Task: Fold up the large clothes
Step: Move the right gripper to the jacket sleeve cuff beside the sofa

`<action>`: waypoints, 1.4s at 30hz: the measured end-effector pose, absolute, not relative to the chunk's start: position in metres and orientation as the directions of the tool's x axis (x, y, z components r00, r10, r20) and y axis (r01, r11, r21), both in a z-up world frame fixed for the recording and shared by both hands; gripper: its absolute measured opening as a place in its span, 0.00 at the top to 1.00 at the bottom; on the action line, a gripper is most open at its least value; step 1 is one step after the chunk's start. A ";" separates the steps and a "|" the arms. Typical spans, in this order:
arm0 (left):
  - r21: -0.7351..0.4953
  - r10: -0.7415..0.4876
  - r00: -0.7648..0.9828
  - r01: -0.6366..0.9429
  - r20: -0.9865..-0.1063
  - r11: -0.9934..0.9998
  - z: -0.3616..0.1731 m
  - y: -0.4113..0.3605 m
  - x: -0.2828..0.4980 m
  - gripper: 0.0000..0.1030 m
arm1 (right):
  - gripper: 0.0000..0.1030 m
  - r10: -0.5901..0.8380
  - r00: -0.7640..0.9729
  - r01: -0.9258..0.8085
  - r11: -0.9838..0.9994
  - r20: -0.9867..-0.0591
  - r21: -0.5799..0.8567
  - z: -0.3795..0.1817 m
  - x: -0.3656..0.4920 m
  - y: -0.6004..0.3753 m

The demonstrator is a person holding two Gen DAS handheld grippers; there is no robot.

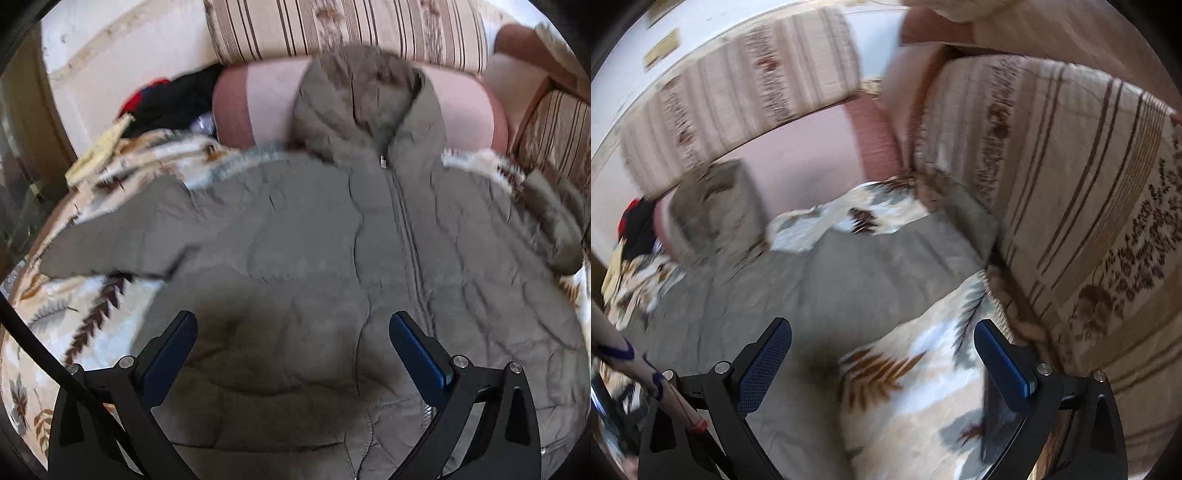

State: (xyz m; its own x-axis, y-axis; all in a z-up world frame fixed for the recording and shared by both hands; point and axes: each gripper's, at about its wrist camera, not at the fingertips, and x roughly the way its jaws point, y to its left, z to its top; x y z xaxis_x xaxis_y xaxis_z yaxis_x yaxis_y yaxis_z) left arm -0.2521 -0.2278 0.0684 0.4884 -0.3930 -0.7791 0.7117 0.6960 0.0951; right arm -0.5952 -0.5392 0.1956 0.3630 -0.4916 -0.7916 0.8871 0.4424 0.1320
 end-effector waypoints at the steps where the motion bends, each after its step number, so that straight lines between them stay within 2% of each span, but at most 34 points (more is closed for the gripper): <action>1: 0.108 -0.377 0.485 0.714 -0.789 0.692 0.062 -0.230 -0.252 0.00 | 0.02 -0.495 0.343 0.898 0.421 -0.798 0.124 0.192 -0.597 -0.551; 4: 0.138 -0.348 0.488 0.716 -0.801 0.685 0.051 -0.234 -0.254 0.00 | 0.05 -0.479 0.319 0.911 0.394 -0.818 0.124 0.179 -0.598 -0.581; 6: 0.136 -0.354 0.480 0.725 -0.803 0.675 0.051 -0.236 -0.257 0.00 | 0.12 -0.459 0.294 0.918 0.381 -0.838 0.113 0.167 -0.596 -0.599; 11: 0.162 -0.375 0.512 0.730 -0.773 0.663 0.056 -0.237 -0.262 0.00 | 0.18 -0.467 0.249 0.937 0.339 -0.848 0.089 0.149 -0.599 -0.634; 13: 0.162 -0.379 0.513 0.732 -0.770 0.661 0.057 -0.238 -0.261 0.00 | 0.29 -0.467 0.229 0.944 0.322 -0.854 0.076 0.140 -0.602 -0.651; 14: 0.160 -0.379 0.512 0.732 -0.771 0.663 0.057 -0.238 -0.260 0.00 | 0.41 -0.461 0.194 0.949 0.313 -0.866 0.046 0.134 -0.602 -0.661; 15: 0.158 -0.380 0.512 0.731 -0.771 0.664 0.057 -0.238 -0.259 0.00 | 0.48 -0.456 0.168 0.950 0.311 -0.874 0.020 0.129 -0.601 -0.668; 18: 0.156 -0.381 0.517 0.726 -0.767 0.670 0.057 -0.238 -0.255 0.00 | 0.49 -0.475 0.125 0.952 0.306 -0.871 -0.030 0.121 -0.599 -0.686; 32: 0.116 -0.376 0.520 0.690 -0.767 0.715 0.056 -0.233 -0.235 0.00 | 0.49 -0.447 0.084 0.976 0.217 -0.891 -0.017 0.064 -0.606 -0.745; 35: 0.125 -0.371 0.522 0.690 -0.768 0.713 0.053 -0.235 -0.235 0.00 | 0.56 -0.450 0.088 0.974 0.227 -0.889 -0.019 0.053 -0.604 -0.751; 37: 0.132 -0.367 0.524 0.691 -0.768 0.711 0.052 -0.237 -0.235 0.00 | 0.67 -0.465 0.075 0.966 0.253 -0.882 -0.051 0.050 -0.597 -0.752; 38: 0.132 -0.367 0.524 0.692 -0.769 0.710 0.051 -0.237 -0.235 0.00 | 0.86 -0.471 0.068 0.963 0.261 -0.879 -0.066 0.050 -0.596 -0.751; 42: 0.133 -0.371 0.531 0.689 -0.762 0.712 0.053 -0.237 -0.235 0.00 | 0.92 -0.527 0.131 0.970 0.241 -0.840 0.000 0.069 -0.608 -0.740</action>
State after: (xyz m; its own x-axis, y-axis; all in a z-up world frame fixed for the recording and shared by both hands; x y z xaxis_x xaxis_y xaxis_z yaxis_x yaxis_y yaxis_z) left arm -0.2353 -0.2369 0.0530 0.5311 -0.3714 -0.7616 0.6890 0.7125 0.1330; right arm -0.6078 -0.7396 0.0692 0.1306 -0.5268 -0.8399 0.9705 0.2413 -0.0004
